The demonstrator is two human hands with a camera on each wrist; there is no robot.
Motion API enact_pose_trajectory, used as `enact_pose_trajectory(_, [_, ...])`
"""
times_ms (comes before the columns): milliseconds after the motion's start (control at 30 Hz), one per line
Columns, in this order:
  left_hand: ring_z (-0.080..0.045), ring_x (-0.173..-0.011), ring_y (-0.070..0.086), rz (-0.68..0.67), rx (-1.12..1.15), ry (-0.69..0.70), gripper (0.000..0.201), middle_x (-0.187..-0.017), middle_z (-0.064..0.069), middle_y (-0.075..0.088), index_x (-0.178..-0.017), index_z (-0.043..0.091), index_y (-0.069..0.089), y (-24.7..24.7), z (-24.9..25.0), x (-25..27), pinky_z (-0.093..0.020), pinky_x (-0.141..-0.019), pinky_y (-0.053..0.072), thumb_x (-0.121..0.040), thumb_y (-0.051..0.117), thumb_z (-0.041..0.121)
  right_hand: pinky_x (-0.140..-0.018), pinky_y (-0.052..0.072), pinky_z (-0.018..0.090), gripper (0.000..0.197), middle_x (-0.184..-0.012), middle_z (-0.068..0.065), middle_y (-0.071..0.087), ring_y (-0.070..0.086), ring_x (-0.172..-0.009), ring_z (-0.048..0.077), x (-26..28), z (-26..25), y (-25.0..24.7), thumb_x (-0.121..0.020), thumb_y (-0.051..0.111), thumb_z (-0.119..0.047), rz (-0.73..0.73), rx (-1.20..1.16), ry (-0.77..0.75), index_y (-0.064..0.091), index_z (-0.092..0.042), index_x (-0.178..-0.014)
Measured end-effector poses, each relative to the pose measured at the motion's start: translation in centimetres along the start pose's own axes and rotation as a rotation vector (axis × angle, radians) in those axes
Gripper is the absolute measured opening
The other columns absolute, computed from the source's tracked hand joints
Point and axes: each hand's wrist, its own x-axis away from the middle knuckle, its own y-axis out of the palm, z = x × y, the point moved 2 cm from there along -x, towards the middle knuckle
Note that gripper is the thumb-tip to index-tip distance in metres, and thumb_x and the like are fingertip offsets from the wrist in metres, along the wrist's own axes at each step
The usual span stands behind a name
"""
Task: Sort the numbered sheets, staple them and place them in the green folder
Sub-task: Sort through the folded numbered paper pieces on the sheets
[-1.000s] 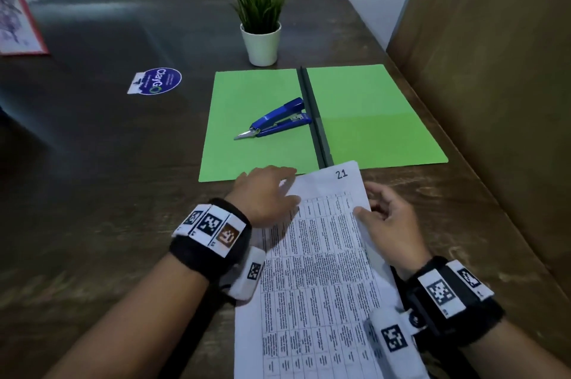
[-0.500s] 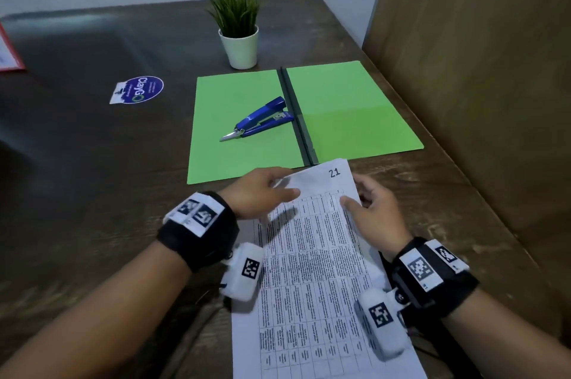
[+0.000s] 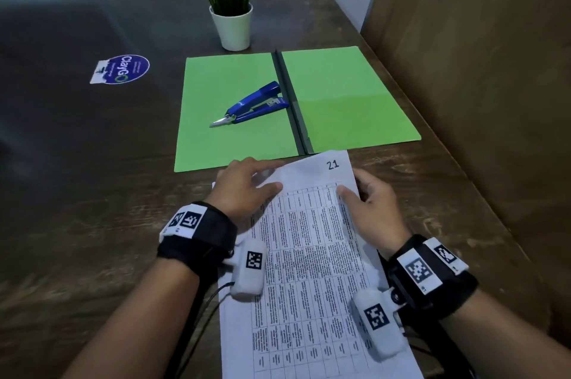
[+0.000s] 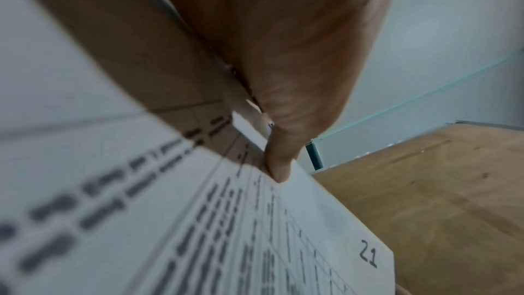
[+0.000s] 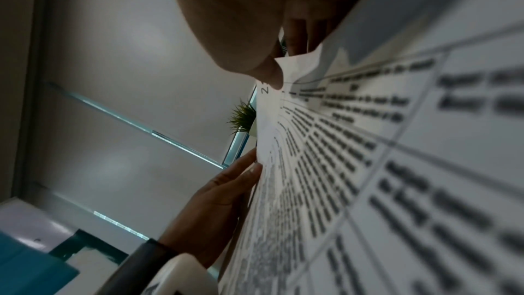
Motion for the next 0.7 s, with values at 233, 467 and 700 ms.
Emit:
enact_pose_trajectory(233, [-0.013, -0.124, 0.061, -0.026, -0.183, 0.054, 0.036, -0.126, 0.01, 0.07, -0.131, 0.042, 0.063, -1.2, 1.4, -0.5, -0.036, -0.114, 0.041, -0.096, 0.063, 0.037, -0.083, 0.054, 0.016, 0.034, -0.097, -0.03, 0.068, 0.066, -0.093, -0.008, 0.6, 0.6, -0.3, -0.097, 0.058, -0.007, 0.148, 0.124, -0.016, 0.069, -0.031, -0.119])
enact_pose_trajectory(467, [-0.014, -0.124, 0.06, -0.233, -0.162, 0.052, 0.042, -0.135, 0.011, 0.064, -0.139, 0.035, 0.059, -2.7, 0.9, -1.9, -0.039, -0.11, 0.047, -0.101, 0.053, 0.019, -0.104, 0.039, 0.029, 0.053, -0.145, 0.001, 0.05, 0.05, -0.128, 0.012, 0.7, 0.3, 0.0, -0.106, 0.038, -0.031, 0.038, 0.225, 0.13, 0.022, -0.025, -0.156])
enact_pose_trajectory(700, [-0.018, -0.125, 0.059, -0.218, -0.281, 0.133, 0.047, -0.139, 0.01, 0.062, -0.145, 0.039, 0.049, -1.1, 2.6, -1.4, -0.041, -0.105, 0.049, -0.102, 0.045, 0.02, -0.126, 0.014, 0.042, 0.067, -0.165, -0.009, 0.008, 0.009, -0.153, 0.013, 0.9, -0.3, 2.0, -0.105, 0.036, -0.038, -0.295, 0.323, 0.1, -0.001, -0.025, -0.159])
